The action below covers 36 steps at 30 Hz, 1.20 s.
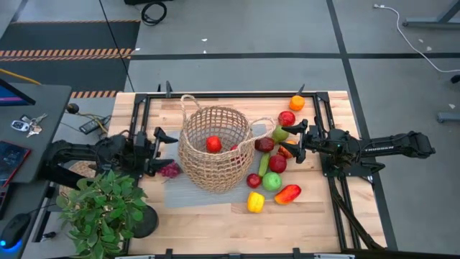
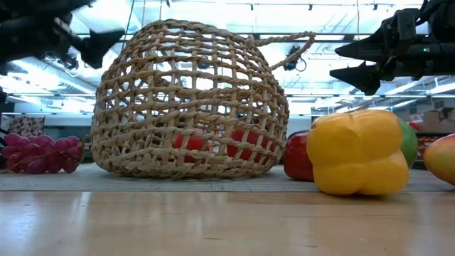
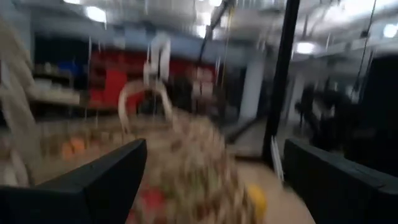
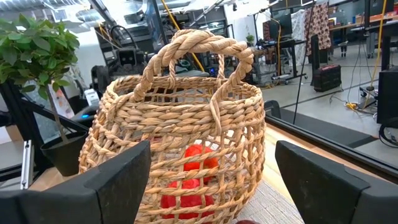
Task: Build produce basket
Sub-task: Put the yellow bell pepper into the brown basket
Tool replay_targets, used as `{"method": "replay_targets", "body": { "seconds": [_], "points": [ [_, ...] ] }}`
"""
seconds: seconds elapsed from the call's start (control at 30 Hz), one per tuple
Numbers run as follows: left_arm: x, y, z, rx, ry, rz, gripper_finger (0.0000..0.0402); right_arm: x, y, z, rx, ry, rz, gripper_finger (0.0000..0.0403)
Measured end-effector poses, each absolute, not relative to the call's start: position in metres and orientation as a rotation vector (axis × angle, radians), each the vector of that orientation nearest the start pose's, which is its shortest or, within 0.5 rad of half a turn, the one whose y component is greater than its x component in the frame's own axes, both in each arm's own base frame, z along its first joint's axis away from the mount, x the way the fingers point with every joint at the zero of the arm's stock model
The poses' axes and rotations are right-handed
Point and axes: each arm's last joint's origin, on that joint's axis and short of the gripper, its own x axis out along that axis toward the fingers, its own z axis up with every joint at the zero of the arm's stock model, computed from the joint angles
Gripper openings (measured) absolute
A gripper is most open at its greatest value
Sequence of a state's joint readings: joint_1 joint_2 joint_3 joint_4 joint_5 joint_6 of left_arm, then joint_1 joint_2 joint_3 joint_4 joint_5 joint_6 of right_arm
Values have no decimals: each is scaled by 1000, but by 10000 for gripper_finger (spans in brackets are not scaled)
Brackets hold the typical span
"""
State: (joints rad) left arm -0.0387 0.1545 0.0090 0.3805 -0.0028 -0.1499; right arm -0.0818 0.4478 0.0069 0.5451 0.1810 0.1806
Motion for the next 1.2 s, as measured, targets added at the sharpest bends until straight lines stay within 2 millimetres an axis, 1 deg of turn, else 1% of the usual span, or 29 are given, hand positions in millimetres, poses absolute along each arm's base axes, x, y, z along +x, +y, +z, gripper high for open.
{"method": "replay_targets", "body": {
  "seconds": [0.13,0.27,0.33,0.5,0.67,0.9,1.2],
  "points": [
    [107,-4,175,-167,-73,-24,386,124,-15,178,185,-128,-252,348],
    [107,0,167,-219,1,85,386,124,-15,177,185,-127,-252,348],
    [107,0,164,-212,34,98,386,124,-15,178,185,-128,-252,348],
    [107,0,163,-212,36,97,386,124,-15,177,185,-128,-252,348],
    [107,0,165,-256,21,97,386,124,-15,178,185,-128,-252,348],
    [107,0,164,-191,26,95,386,124,-15,177,185,-127,-253,348],
    [107,0,165,-195,24,95,386,124,-15,178,185,-128,-252,348]
  ]
}}
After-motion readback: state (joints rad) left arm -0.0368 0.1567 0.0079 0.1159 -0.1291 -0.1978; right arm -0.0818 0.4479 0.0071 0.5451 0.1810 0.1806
